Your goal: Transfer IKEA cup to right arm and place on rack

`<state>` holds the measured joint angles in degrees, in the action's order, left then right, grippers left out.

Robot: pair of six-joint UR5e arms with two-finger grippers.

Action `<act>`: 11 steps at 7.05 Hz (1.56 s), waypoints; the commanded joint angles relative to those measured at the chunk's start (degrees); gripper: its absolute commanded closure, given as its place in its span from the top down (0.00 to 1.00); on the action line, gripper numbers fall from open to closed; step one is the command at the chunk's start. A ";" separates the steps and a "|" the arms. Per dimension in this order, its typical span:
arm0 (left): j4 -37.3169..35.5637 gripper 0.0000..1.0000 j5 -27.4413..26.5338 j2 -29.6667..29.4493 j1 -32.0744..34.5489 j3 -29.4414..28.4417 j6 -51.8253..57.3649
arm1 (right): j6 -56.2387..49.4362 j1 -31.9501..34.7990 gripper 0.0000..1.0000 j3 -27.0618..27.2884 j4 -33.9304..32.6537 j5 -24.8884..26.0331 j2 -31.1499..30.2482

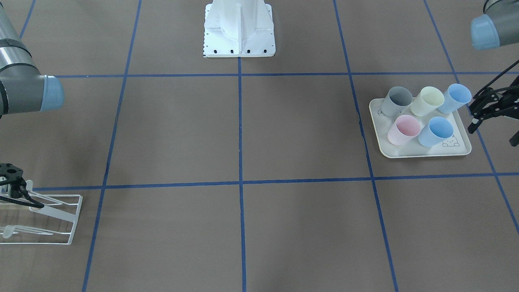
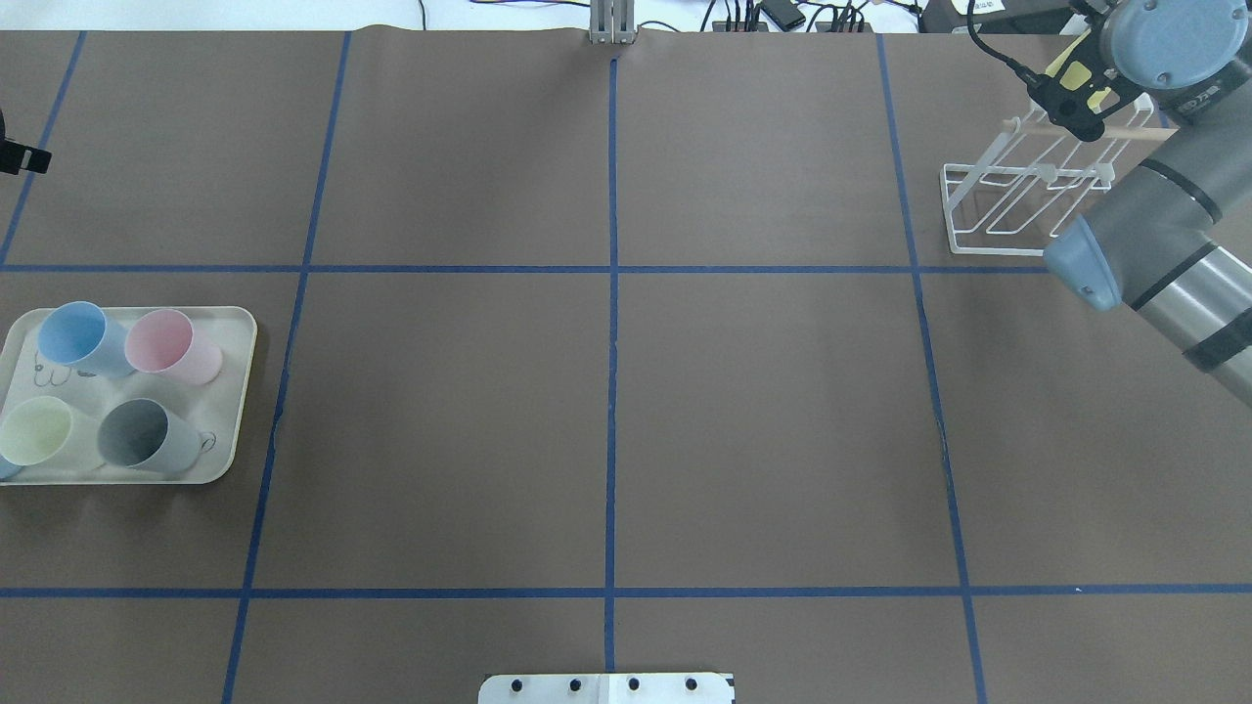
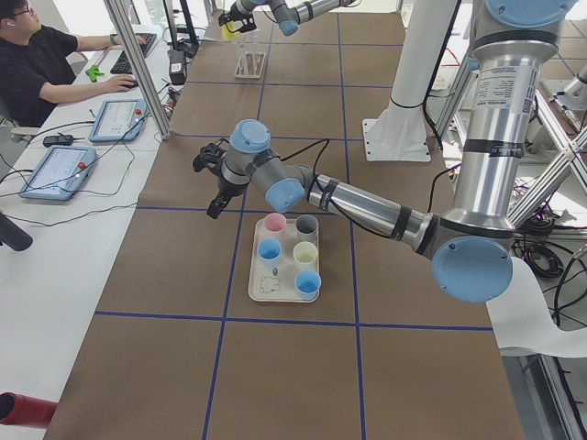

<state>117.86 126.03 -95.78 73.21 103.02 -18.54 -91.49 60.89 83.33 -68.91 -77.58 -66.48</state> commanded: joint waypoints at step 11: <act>0.18 1.00 0.09 -0.02 -0.18 0.25 -4.23 | -4.92 0.72 0.42 4.48 -0.43 -0.65 -3.48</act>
<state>118.03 126.12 -95.80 73.04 103.32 -22.83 -96.56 61.70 87.78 -69.38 -78.50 -69.51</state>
